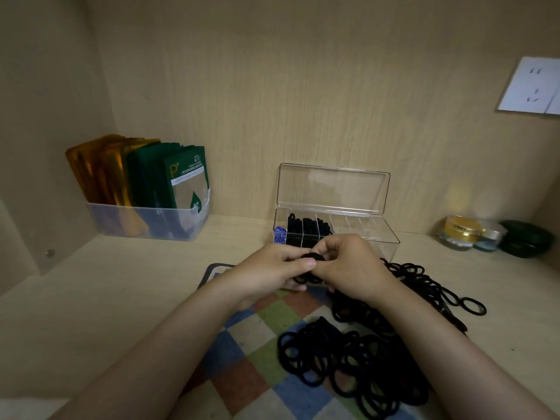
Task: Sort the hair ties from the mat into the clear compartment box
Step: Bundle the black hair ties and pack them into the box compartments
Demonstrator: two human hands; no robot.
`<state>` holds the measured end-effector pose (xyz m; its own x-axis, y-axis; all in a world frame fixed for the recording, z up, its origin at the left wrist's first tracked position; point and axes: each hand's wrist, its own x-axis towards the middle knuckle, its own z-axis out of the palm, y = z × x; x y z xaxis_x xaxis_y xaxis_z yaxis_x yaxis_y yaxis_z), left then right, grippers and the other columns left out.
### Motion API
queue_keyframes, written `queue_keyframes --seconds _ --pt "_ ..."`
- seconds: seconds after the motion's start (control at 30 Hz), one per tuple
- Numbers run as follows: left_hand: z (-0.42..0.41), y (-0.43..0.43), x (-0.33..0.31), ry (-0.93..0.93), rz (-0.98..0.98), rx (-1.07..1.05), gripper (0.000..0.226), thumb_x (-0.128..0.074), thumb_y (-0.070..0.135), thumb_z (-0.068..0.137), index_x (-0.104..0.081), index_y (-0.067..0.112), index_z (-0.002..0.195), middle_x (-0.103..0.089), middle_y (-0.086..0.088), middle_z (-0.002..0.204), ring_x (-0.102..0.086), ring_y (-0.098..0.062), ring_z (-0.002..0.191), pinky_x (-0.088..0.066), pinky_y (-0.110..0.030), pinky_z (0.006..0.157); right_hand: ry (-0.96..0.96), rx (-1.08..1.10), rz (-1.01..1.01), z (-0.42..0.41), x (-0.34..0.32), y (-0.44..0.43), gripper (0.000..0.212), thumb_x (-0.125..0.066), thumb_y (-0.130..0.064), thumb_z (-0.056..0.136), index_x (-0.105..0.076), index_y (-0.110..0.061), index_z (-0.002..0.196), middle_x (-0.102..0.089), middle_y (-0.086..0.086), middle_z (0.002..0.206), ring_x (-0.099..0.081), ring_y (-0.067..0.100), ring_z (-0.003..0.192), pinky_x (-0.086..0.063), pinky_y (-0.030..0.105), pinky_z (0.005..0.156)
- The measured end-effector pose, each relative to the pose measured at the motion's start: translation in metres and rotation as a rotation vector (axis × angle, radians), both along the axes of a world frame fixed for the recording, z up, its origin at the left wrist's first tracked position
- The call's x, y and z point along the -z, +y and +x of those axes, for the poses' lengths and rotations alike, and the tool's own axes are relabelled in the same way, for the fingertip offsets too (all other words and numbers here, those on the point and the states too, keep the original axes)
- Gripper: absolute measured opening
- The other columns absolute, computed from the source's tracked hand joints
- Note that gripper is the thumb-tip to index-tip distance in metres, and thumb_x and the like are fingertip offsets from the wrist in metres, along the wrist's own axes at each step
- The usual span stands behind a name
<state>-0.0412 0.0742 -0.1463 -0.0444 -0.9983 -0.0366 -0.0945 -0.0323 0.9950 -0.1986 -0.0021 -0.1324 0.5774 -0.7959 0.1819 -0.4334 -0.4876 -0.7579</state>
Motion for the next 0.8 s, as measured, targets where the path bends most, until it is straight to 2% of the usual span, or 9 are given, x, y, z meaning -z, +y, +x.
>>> queue_keyframes --seconds 0.13,0.3,0.4,0.47,0.5,0.57,0.63,0.73,0.8 --pt "0.001 0.001 0.002 -0.047 -0.036 -0.067 0.031 -0.047 0.010 0.104 -0.063 0.011 0.130 -0.074 -0.004 0.101 -0.069 -0.005 0.082 -0.058 -0.020 0.075 0.007 -0.027 0.009 0.000 0.001 -0.002 0.006 -0.076 -0.021 0.079 -0.071 -0.019 0.080 -0.071 0.009 0.072 -0.056 0.007 0.047 -0.049 0.028 0.053" --pt "0.001 0.001 0.004 -0.079 -0.058 -0.093 0.031 -0.048 0.014 0.104 -0.065 0.014 0.130 -0.072 -0.005 0.119 -0.072 -0.013 0.095 -0.058 -0.026 0.081 -0.033 -0.082 0.115 -0.007 -0.005 -0.002 0.015 -0.076 -0.021 0.084 -0.066 -0.016 0.093 -0.065 0.002 0.077 -0.059 0.014 0.050 -0.046 0.024 0.047" --pt "0.001 0.001 0.003 -0.030 -0.076 -0.091 0.030 -0.049 0.016 0.104 -0.067 0.018 0.128 -0.071 -0.001 0.122 -0.070 -0.017 0.107 -0.057 -0.027 0.082 -0.123 -0.073 0.256 -0.011 -0.010 -0.004 0.027 -0.078 -0.031 0.083 -0.066 -0.019 0.105 -0.066 0.005 0.093 -0.062 0.022 0.064 -0.042 0.025 0.042" --pt "0.001 0.003 0.002 -0.010 -0.095 -0.095 0.030 -0.050 0.018 0.103 -0.068 0.020 0.127 -0.071 0.001 0.123 -0.068 -0.016 0.111 -0.057 -0.026 0.080 -0.118 -0.081 0.326 -0.014 -0.012 -0.003 0.037 -0.078 -0.038 0.082 -0.067 -0.020 0.113 -0.071 0.003 0.104 -0.072 0.024 0.078 -0.048 0.028 0.046" --pt "0.000 0.004 0.001 -0.014 -0.106 -0.101 0.029 -0.052 0.018 0.102 -0.068 0.021 0.127 -0.071 0.004 0.122 -0.067 -0.014 0.112 -0.057 -0.026 0.078 -0.094 -0.096 0.335 -0.015 -0.012 -0.001 0.038 -0.077 -0.040 0.082 -0.070 -0.020 0.114 -0.073 0.001 0.104 -0.074 0.020 0.083 -0.052 0.030 0.050" --pt "0.000 0.004 -0.001 -0.056 -0.119 -0.127 0.028 -0.056 0.019 0.100 -0.068 0.025 0.125 -0.073 0.007 0.118 -0.068 -0.010 0.109 -0.059 -0.031 0.079 -0.082 -0.142 0.364 -0.015 -0.012 0.003 0.029 -0.076 -0.036 0.084 -0.076 -0.017 0.106 -0.077 0.000 0.092 -0.073 0.016 0.080 -0.057 0.033 0.057" --pt "0.000 0.003 -0.001 -0.057 -0.104 -0.148 0.028 -0.061 0.020 0.098 -0.064 0.024 0.125 -0.076 0.003 0.109 -0.071 -0.017 0.101 -0.058 -0.036 0.079 -0.127 -0.149 0.418 -0.015 -0.011 0.005 0.022 -0.076 -0.029 0.085 -0.079 -0.013 0.099 -0.077 0.003 0.084 -0.070 0.016 0.074 -0.060 0.034 0.062" --pt "-0.001 0.003 -0.002 0.089 -0.049 -0.178 0.029 -0.065 0.016 0.094 -0.057 0.012 0.122 -0.076 -0.005 0.095 -0.071 -0.019 0.085 -0.057 -0.028 0.066 -0.164 -0.119 0.449 -0.015 -0.011 0.004 0.016 -0.078 -0.025 0.083 -0.078 -0.012 0.093 -0.076 0.004 0.083 -0.068 0.015 0.069 -0.058 0.033 0.062" --pt "0.000 0.004 -0.003 0.144 -0.016 -0.176 0.025 -0.066 0.014 0.093 -0.061 0.008 0.116 -0.075 -0.006 0.093 -0.070 -0.014 0.082 -0.058 -0.027 0.067 -0.163 -0.101 0.437 -0.014 -0.009 0.004 0.011 -0.079 -0.025 0.082 -0.077 -0.016 0.089 -0.075 0.000 0.078 -0.068 0.015 0.066 -0.057 0.031 0.059"
